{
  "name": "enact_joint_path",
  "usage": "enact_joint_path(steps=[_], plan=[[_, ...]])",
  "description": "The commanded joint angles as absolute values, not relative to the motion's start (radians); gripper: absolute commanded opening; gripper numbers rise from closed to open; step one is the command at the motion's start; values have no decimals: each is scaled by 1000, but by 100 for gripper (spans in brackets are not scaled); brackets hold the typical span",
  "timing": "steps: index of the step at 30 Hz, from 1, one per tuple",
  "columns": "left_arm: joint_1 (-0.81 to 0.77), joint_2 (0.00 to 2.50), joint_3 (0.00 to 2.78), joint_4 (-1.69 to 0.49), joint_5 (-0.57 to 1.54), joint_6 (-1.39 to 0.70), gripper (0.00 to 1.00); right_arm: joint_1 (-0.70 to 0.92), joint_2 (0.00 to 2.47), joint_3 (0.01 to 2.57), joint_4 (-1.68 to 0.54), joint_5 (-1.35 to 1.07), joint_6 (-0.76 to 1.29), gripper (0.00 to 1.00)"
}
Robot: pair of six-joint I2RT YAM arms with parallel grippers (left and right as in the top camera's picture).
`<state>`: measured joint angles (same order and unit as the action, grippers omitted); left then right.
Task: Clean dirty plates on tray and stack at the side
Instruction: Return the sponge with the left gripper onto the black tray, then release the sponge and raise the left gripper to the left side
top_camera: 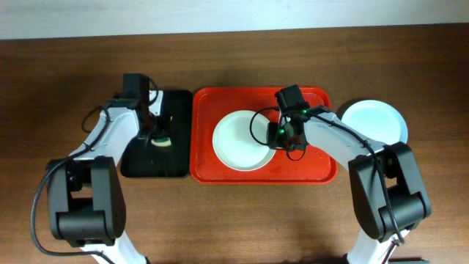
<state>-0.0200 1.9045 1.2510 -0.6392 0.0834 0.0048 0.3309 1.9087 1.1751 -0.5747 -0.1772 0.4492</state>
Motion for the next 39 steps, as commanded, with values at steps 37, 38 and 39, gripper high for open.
enact_joint_path(steps=[37,38,39], plan=[[-17,1894,1161,-590,0,12,64,336,1922,1161,-569,-165,452,4],[-17,1881,1163,-595,0,12,68,336,1922,1161,-569,-165,452,4],[-17,1865,1164,-595,2,12,71,336,1922,1161,-569,-165,452,4]])
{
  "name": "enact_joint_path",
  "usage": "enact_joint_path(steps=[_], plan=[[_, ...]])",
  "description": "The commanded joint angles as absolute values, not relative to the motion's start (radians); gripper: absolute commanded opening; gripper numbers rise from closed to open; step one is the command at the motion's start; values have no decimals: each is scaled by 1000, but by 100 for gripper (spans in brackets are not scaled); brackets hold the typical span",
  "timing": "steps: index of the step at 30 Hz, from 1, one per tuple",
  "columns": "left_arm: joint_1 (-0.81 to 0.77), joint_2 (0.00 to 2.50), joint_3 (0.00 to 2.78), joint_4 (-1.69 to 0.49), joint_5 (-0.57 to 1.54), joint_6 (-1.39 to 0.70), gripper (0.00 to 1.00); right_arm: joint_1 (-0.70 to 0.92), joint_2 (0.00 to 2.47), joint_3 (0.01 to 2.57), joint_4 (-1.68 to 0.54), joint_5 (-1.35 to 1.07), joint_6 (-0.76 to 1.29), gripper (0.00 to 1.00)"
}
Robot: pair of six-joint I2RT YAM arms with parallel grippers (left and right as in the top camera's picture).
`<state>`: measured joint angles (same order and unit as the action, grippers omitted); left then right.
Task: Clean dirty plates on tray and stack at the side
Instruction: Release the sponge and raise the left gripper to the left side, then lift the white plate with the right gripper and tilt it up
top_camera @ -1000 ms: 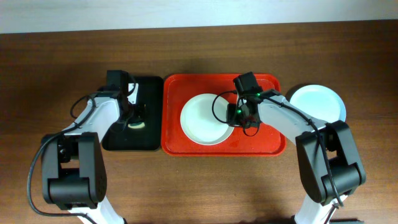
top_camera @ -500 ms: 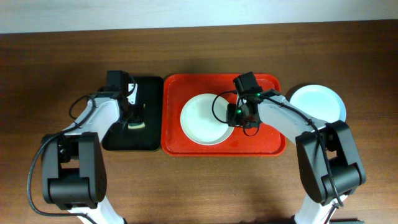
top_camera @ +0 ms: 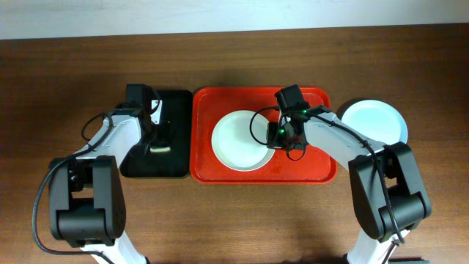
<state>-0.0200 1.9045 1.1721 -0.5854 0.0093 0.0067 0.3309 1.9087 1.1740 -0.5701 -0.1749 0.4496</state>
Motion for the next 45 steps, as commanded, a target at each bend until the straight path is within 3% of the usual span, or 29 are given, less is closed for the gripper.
enact_joint_path(steps=[1,7,13,16,21,24,25,26,27,28,34,42,45], plan=[[-17,1840,1164,-596,4,12,73,336,1922,1161,-569,-165,452,4],[-16,1630,1164,-587,3,-33,82,336,1922,1161,-569,-165,452,9],[15,1491,1164,-520,-1,-38,100,336,1922,1159,-568,-165,452,10],[52,1487,1164,-506,0,-37,99,336,1922,1159,-568,-165,452,20],[55,1490,1164,-509,0,-37,99,336,1922,1159,-567,-165,452,22],[55,1490,1164,-509,0,-37,99,336,1922,1159,-567,-164,452,32],[55,1490,1164,-509,0,-37,99,336,1922,1157,-563,-162,452,32],[55,1490,1164,-509,0,-37,99,336,1922,1154,-558,-162,453,25],[55,1490,1164,-509,0,-37,99,336,1922,1153,-556,-162,453,10],[55,1490,1164,-509,0,-37,99,336,1922,1152,-553,-162,453,4],[55,1490,1164,-509,0,-37,99,331,1921,1153,-550,-191,453,4],[55,1490,1164,-509,0,-37,99,229,1901,1179,-572,-564,452,4],[55,1490,1164,-509,0,-37,99,202,1883,1188,-584,-599,452,4]])
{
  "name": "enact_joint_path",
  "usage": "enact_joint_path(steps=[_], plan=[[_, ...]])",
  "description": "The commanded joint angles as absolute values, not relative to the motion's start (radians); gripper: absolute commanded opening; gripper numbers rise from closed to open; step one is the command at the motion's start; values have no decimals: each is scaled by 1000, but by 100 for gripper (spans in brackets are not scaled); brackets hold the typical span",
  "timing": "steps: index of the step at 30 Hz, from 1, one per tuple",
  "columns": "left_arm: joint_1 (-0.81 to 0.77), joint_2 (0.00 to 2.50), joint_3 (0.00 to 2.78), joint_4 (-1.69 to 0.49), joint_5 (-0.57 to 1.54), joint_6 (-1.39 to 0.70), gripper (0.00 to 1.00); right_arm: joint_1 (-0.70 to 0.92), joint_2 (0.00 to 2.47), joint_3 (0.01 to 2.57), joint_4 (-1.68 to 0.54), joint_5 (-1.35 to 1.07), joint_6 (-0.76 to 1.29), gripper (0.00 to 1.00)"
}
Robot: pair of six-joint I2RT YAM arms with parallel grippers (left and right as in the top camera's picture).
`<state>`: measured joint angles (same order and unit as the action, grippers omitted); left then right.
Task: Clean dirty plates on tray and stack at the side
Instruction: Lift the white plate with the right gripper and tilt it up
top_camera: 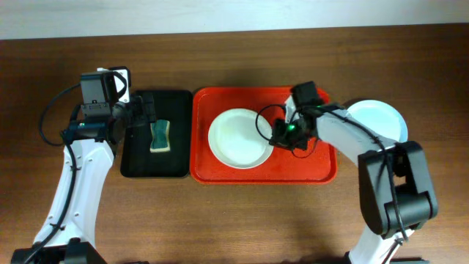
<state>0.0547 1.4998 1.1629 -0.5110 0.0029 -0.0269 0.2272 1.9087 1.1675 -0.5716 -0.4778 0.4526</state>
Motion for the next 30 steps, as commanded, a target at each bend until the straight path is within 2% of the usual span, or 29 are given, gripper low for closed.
enact_joint_path(steps=[1,5,19,25,30], plan=[[55,1490,1164,-509,0,-37,99,201,1873,1191,-595,-595,452,4],[55,1490,1164,-509,0,-37,99,217,1842,1207,-603,-574,453,4],[55,1490,1164,-509,0,-37,99,416,1835,1405,-617,-111,540,4],[55,1490,1164,-509,0,-37,99,524,1835,1414,-478,41,540,4],[55,1490,1164,-509,0,-37,99,550,1835,1414,-367,38,561,4]])
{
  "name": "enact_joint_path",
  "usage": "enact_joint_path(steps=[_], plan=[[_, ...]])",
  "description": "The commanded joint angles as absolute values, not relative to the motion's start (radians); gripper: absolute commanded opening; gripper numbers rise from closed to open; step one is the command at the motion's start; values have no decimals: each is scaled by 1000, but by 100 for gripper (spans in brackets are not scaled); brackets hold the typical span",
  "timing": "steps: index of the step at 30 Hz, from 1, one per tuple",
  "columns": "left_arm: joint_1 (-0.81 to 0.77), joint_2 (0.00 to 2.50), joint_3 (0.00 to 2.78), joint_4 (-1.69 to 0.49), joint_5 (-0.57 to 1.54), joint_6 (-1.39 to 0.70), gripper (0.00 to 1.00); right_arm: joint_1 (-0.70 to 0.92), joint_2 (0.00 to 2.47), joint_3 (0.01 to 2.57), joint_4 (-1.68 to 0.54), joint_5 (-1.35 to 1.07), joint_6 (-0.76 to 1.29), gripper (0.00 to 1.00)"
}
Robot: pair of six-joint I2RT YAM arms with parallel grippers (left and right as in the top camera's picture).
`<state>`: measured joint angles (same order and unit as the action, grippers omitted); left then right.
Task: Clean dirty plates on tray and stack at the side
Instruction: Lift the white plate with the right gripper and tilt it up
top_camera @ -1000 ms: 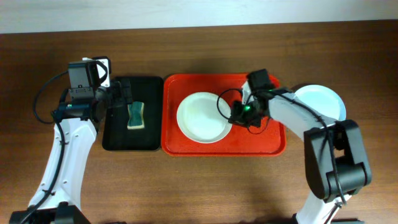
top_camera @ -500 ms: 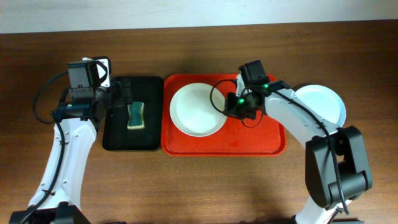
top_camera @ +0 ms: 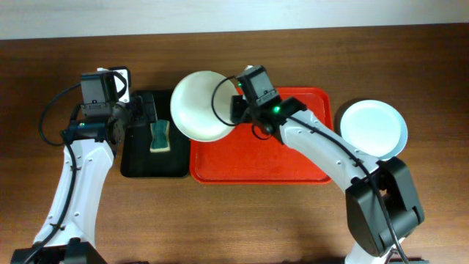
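Note:
My right gripper is shut on the right rim of a white plate, held up over the left edge of the red tray and the black tray's corner. The red tray carries nothing else in view. A green sponge lies on the black tray. Just left of the sponge, my left gripper hovers over the black tray, open and holding nothing.
Another white plate rests on the wooden table right of the red tray. The right arm stretches diagonally across the red tray. Bare wood lies in front of both trays.
My right gripper has taken the white plate off the red tray and now holds it raised to the left, over the gap between the trays. The left arm and sponge have not moved.
At first the left gripper held the sponge over the black tray while the right gripper sat at the plate's right rim on the red tray. The sponge was then lower on the black tray, then released and lying there. Now the plate is lifted leftward.

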<state>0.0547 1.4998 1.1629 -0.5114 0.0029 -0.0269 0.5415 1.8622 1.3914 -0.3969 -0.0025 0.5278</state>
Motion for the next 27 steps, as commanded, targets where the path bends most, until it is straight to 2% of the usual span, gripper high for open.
enact_joint_path(steps=[1,10,15,22,27], plan=[[55,1490,1164,-509,0,-37,99,551,1835,1414,-359,39,580,4],[55,1490,1164,-509,0,-37,99,585,1839,1414,-331,48,586,4],[55,1490,1164,-509,0,-37,99,656,1850,1414,-290,214,604,4],[55,1490,1164,-509,0,-37,99,734,1922,1414,-207,253,603,4],[55,1490,1164,-509,0,-37,99,759,1940,1414,-157,377,593,4]])
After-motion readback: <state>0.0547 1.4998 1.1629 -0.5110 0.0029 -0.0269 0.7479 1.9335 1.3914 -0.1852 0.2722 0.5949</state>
